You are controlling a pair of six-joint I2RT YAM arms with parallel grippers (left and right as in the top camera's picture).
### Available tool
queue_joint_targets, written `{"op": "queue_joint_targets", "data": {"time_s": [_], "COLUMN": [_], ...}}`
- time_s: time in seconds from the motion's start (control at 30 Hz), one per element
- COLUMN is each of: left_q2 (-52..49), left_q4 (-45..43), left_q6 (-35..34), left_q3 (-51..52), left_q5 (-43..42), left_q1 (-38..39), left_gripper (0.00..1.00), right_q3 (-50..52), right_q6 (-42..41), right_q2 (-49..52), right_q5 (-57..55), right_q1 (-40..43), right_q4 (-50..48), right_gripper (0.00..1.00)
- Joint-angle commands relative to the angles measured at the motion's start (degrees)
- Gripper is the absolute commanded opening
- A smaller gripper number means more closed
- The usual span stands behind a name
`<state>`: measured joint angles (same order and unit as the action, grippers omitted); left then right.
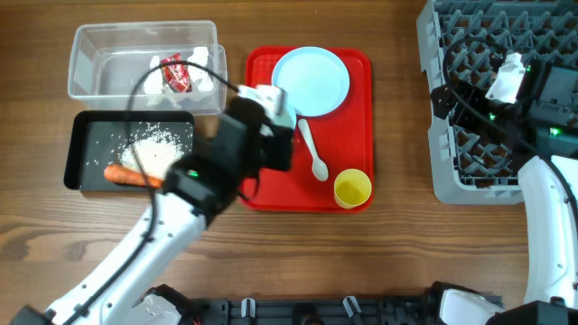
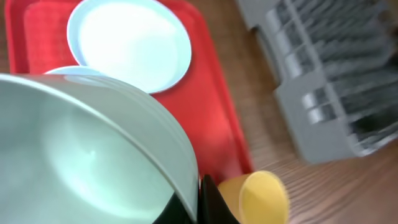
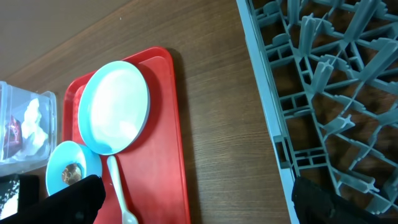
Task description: Sort waste into correct bins and load items into the dishwasher rack
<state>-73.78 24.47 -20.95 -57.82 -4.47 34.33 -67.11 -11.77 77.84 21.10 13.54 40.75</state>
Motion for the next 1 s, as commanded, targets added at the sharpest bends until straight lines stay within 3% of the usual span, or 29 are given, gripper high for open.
{"op": "queue_joint_targets", "data": {"time_s": [0.0,0.3,0.87,0.9,0.97], "left_q2": [-4.5,-20.5,-21.7,-21.7,-21.7], "left_q4": [0.5,2.4,9.2,9.7,10.1], "left_q6": [2.8,5.9,5.9,5.9,5.8], "left_q3": [-0.2,-0.2,-0.2,-0.2,-0.2], "left_q5": [17.6,15.4,13.4,13.3,13.3], "left_q1": [7.2,10.3,13.7,13.7,13.7], "left_gripper": [0.04,0.04,0.04,0.06,0.24], "right_q3": [-0.1,-0.1,0.0,0.0,0.0], "right_q6": [-0.3,-0.2,-0.2,-0.2,-0.2], "right_q2": [0.6,0.6,2.2,2.4,2.8], "right_q5": [-0.6,-0.6,-1.7,-1.7,-1.7], "right_q1": [-0.2,-0.2,-0.2,-0.2,-0.2], "right_q4": [0.3,0.9,1.6,1.6,1.7], "right_gripper": [1.00,1.00,1.00,1.00,1.00]}}
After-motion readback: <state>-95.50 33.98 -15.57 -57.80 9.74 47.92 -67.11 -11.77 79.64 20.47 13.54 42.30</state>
